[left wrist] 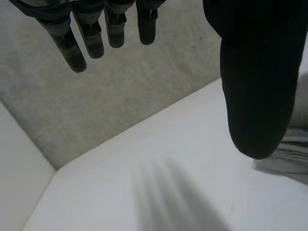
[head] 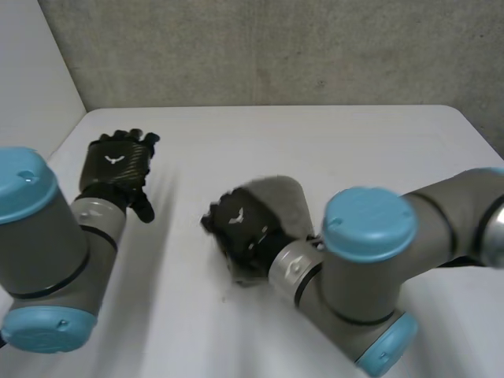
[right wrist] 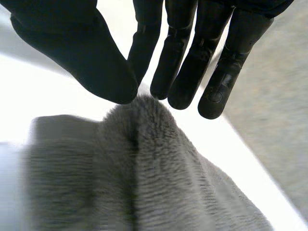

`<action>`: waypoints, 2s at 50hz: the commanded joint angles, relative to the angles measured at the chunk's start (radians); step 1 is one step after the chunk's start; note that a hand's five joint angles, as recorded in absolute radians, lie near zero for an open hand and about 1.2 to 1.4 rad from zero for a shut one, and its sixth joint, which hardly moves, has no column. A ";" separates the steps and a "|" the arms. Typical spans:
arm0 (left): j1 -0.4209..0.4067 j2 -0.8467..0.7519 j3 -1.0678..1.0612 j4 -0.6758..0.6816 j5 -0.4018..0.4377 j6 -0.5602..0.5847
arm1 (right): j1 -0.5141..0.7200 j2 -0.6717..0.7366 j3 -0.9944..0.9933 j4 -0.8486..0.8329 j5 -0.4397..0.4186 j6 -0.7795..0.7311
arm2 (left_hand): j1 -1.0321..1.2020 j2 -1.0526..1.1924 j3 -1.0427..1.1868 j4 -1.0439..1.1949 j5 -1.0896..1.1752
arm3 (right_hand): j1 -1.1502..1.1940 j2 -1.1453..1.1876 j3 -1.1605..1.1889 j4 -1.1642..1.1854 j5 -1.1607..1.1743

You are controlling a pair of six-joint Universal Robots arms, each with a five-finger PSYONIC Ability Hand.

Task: Fold the towel.

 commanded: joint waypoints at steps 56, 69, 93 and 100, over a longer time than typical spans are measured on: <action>-0.151 -0.458 0.275 -0.181 0.095 -0.240 | -0.364 0.114 -0.148 0.278 -0.152 0.468 | 0.043 0.055 0.054 0.052 0.016 | -0.806 -0.994 -1.011 -1.018 -0.988; -0.171 -0.435 0.264 -0.193 0.060 -0.240 | -0.346 0.126 -0.186 0.318 -0.131 0.383 | 0.022 0.034 0.033 0.031 -0.004 | -0.806 -0.994 -1.011 -1.018 -0.988; 0.039 0.171 0.344 -0.315 0.070 -0.228 | -0.450 -0.453 -0.160 0.207 0.206 0.472 | 0.022 0.034 0.033 0.031 -0.004 | -0.806 -0.994 -1.011 -1.018 -0.988; 0.079 0.210 0.345 -0.394 0.107 -0.224 | -0.486 -0.504 -0.160 0.275 0.217 0.396 | 0.013 0.026 0.024 0.023 -0.013 | -0.806 -0.994 -1.011 -1.018 -0.988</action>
